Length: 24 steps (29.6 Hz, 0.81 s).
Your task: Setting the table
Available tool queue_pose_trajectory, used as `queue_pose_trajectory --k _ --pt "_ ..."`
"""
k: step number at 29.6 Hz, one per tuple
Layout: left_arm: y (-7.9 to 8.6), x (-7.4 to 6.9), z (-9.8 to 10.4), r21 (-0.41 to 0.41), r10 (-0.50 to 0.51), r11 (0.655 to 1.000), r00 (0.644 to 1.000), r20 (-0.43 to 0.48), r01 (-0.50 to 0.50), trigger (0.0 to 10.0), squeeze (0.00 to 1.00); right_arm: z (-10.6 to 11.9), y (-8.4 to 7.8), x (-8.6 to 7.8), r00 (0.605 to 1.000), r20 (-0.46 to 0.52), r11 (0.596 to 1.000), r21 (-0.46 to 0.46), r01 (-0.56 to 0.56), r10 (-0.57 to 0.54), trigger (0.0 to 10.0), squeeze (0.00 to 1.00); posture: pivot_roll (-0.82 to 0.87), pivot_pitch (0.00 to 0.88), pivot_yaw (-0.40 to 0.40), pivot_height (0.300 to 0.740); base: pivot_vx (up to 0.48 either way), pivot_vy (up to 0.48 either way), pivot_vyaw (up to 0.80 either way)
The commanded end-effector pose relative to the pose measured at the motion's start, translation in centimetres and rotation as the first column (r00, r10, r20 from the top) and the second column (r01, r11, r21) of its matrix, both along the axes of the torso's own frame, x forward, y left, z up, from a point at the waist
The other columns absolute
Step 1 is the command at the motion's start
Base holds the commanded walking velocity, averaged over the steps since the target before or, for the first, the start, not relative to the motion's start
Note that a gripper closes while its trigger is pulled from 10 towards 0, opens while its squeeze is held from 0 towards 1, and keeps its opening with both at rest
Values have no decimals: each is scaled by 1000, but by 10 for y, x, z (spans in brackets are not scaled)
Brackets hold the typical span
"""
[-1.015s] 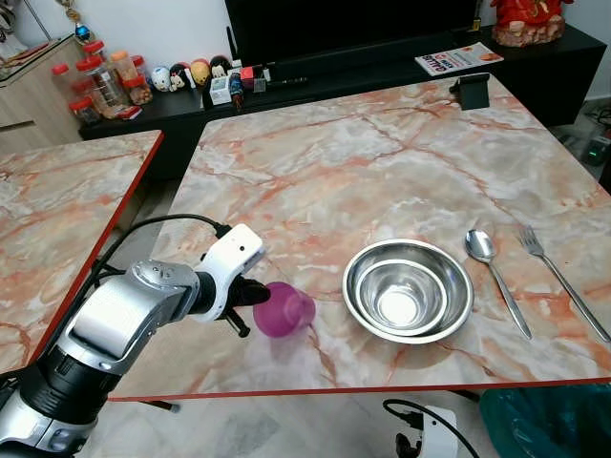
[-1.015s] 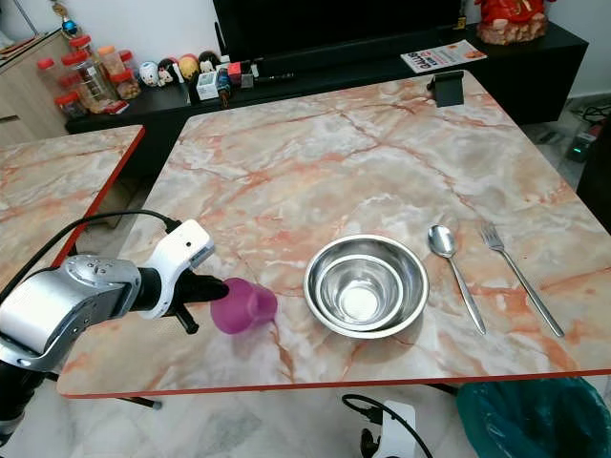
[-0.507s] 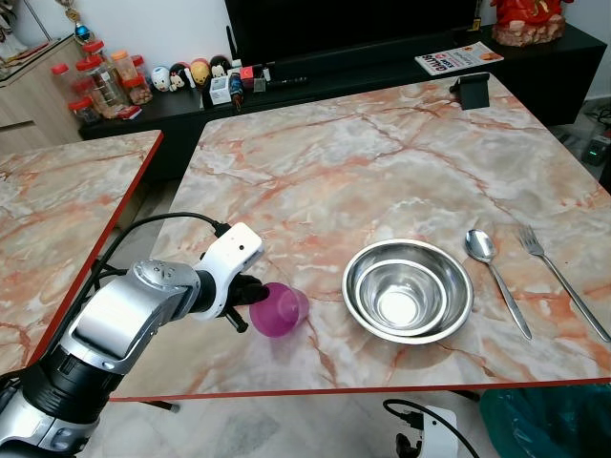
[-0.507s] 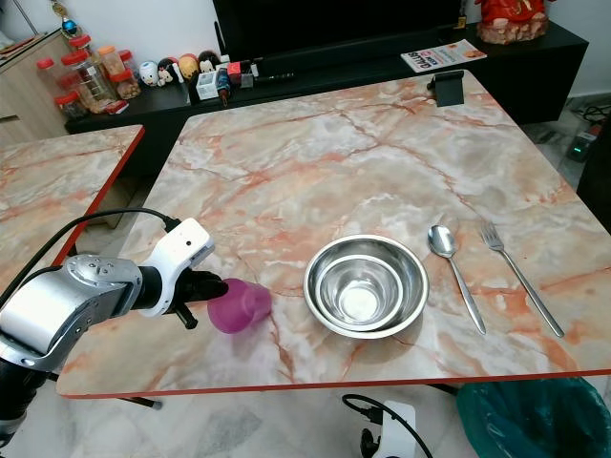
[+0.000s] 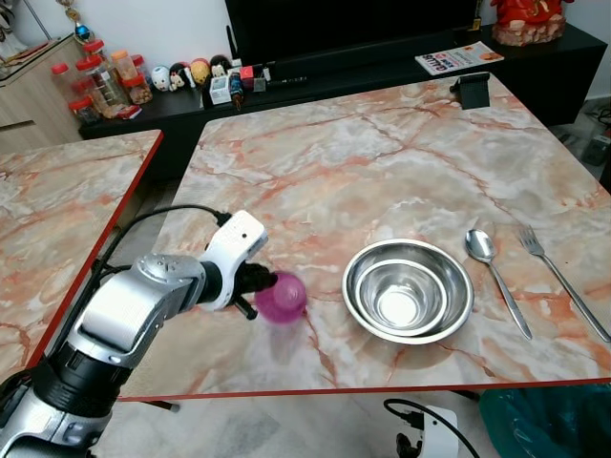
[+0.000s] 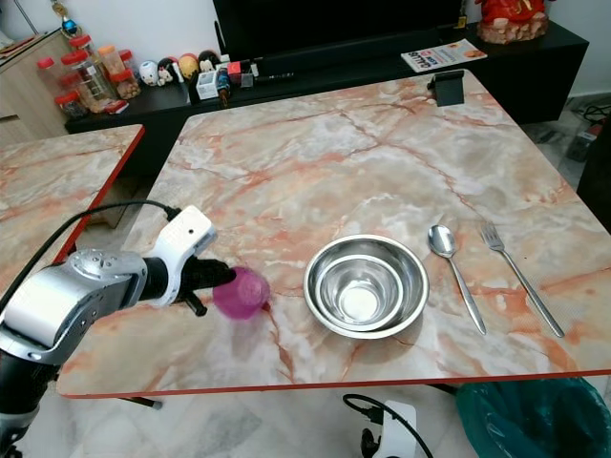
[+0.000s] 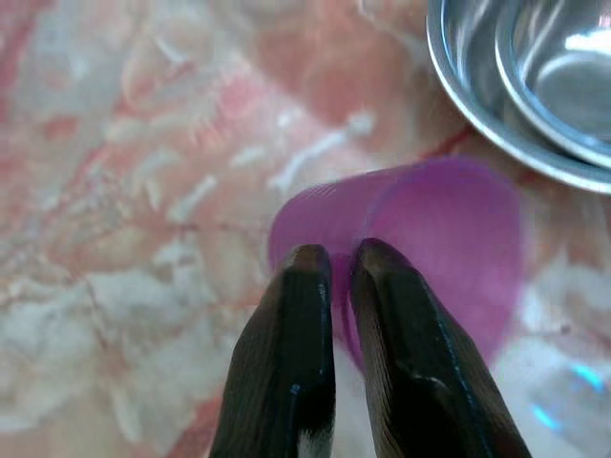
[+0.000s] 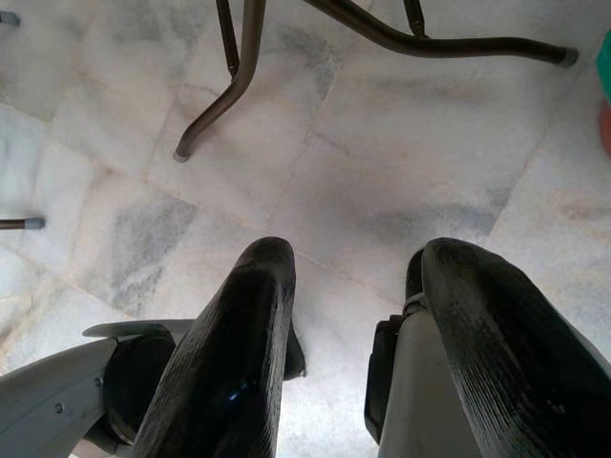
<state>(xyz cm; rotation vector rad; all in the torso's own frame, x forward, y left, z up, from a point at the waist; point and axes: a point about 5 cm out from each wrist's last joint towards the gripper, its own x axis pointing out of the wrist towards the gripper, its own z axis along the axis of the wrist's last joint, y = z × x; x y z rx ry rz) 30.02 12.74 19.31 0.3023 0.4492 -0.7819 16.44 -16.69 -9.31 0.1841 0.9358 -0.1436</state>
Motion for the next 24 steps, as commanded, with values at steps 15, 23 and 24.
queue_pose_trajectory --k 15,23,24 --pt "7 3 2 -10 31 999 1000 -4 -31 10000 0 -1 7 -2 1000 -8 1000 19 7 -7 10000 0 106 40 184 740 0 0 0" --pt "8 7 6 -48 72 996 997 32 -71 10000 0 -1 7 -1 1000 -6 1000 19 6 -6 10000 0 106 41 181 740 0 0 0" --pt "10 12 10 -99 124 988 991 55 -118 10000 0 -1 7 -1 1000 -6 1000 18 6 -6 10000 0 106 41 181 740 0 0 0"
